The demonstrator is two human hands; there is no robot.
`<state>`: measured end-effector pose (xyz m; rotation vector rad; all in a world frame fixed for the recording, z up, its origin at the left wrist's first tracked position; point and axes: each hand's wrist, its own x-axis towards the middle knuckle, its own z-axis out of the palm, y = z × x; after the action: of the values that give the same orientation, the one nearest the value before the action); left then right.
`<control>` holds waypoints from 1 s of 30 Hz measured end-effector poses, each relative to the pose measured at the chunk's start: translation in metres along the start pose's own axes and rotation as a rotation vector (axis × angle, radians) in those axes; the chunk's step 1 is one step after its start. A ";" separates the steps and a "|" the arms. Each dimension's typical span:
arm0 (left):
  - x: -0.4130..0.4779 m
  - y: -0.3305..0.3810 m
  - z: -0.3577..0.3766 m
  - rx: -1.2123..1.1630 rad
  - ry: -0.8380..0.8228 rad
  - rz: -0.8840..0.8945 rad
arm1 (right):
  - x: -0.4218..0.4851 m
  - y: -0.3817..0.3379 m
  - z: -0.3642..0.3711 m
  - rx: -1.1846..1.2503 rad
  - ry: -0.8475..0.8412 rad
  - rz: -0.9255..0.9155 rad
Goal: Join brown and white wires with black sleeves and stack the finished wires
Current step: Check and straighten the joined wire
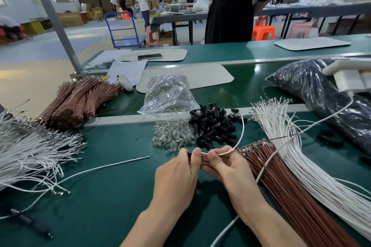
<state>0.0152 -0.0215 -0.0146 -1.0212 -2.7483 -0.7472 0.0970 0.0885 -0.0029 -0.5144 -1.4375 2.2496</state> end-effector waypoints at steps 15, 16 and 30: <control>0.001 -0.007 -0.007 -0.604 0.151 -0.124 | -0.002 -0.014 -0.002 0.194 0.105 -0.026; 0.003 -0.008 -0.010 -0.742 0.166 -0.153 | -0.003 -0.017 -0.002 0.198 0.098 -0.046; -0.008 -0.023 -0.093 -1.451 0.685 -0.230 | 0.009 -0.047 0.041 0.437 -0.174 0.013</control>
<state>0.0013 -0.0864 0.0552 -0.3034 -1.4465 -2.6036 0.0747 0.0799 0.0560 -0.1909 -0.9657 2.5678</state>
